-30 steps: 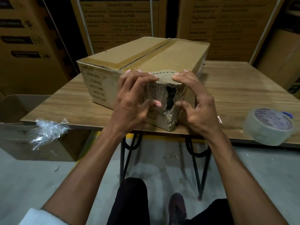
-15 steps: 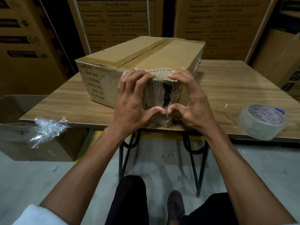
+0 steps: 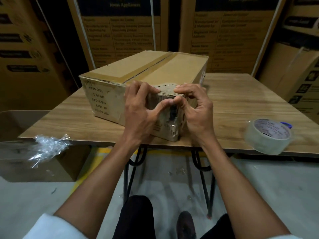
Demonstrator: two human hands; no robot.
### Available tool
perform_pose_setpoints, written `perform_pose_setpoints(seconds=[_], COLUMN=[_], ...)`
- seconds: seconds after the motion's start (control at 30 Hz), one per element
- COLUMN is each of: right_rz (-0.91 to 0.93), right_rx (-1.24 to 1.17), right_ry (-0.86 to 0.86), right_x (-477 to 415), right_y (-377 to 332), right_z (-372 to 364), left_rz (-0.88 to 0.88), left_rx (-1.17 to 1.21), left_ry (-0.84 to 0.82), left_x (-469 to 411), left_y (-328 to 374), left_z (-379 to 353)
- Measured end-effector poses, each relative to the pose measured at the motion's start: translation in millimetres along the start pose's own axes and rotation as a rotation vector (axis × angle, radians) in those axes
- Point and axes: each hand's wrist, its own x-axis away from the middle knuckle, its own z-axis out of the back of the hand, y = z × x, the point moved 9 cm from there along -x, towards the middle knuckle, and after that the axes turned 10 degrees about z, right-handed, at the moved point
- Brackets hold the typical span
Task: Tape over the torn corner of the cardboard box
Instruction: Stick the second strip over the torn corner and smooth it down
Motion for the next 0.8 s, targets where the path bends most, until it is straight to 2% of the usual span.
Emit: perform_pose_setpoints(seconds=[0.13, 0.4, 0.63, 0.73, 0.8], right_rz=[0.022, 0.024, -0.008, -0.048, -0.065], right_rx=[-0.05, -0.096, -0.053, 0.042, 0.178], right_ry=[0.099, 0.001, 0.029, 0.021, -0.014], right_x=[-3, 1, -8, 3, 19], right_y=[8, 12, 13, 10, -3], right_z=[-1, -1, 2, 2, -6], left_rz=[-0.06, -0.14, -0.157, -0.165, -0.232], left_rx=[-0.013, -0.013, -0.068, -0.082, -0.154], left_ry=[0.012, 0.028, 0.037, -0.021, -0.094], left_x=[-1, -1, -1, 2, 4], left_y=[1, 5, 12, 10, 8], left_z=[0, -4, -3, 2, 1])
